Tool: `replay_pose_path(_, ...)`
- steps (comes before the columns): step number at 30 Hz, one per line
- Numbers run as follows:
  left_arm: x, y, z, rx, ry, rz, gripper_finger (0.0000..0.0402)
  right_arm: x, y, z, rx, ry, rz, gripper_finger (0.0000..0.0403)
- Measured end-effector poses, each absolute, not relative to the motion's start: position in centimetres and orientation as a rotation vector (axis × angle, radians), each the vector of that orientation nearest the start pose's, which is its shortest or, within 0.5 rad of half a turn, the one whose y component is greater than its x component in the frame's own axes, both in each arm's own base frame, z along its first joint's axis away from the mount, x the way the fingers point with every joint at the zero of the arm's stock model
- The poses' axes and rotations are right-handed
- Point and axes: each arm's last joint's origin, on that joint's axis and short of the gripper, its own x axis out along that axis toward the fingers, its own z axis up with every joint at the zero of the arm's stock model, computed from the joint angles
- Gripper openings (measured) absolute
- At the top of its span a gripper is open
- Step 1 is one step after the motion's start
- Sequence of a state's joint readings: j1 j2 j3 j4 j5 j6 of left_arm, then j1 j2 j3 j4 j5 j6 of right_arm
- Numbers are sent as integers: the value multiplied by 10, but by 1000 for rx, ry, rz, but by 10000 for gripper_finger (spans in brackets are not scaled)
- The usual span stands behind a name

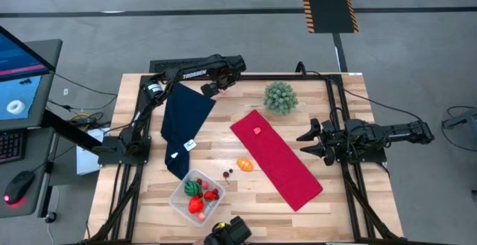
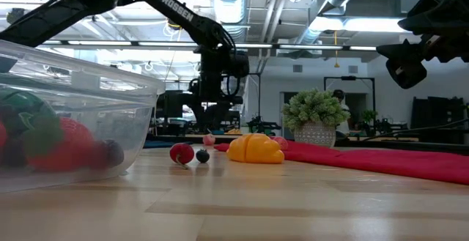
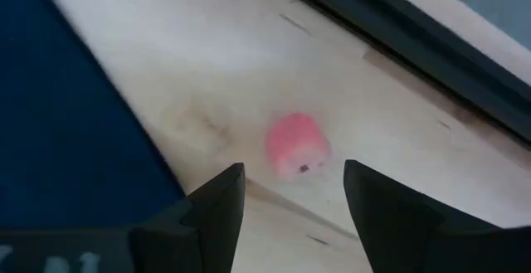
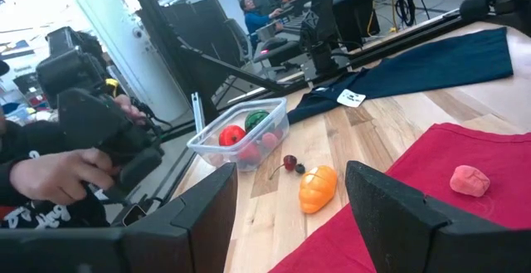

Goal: Pick and placing Produce into tupperware
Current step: Put the peach into the transparent bin

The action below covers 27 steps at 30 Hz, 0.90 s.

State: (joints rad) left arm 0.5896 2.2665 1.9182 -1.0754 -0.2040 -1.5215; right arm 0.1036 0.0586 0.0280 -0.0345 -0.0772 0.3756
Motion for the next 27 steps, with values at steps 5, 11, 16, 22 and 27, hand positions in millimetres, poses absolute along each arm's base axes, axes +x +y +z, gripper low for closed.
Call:
replay_pose_path(5,377,263,172,-1491,694,1596,195,99,13,165,373,98,167,249)
replay_pose_path(11,377,264,165,-1485,697,1614,195,99,12,165,373,99,166,249)
replay_pose_path(16,377,267,165,-1494,687,1604,195,99,13,165,373,98,167,249)
replay_pose_path(22,371,274,165,-1496,683,1619,194,99,13,165,373,98,167,249)
replay_pose_path(27,368,276,165,-1489,707,1609,194,99,13,165,374,98,167,249)
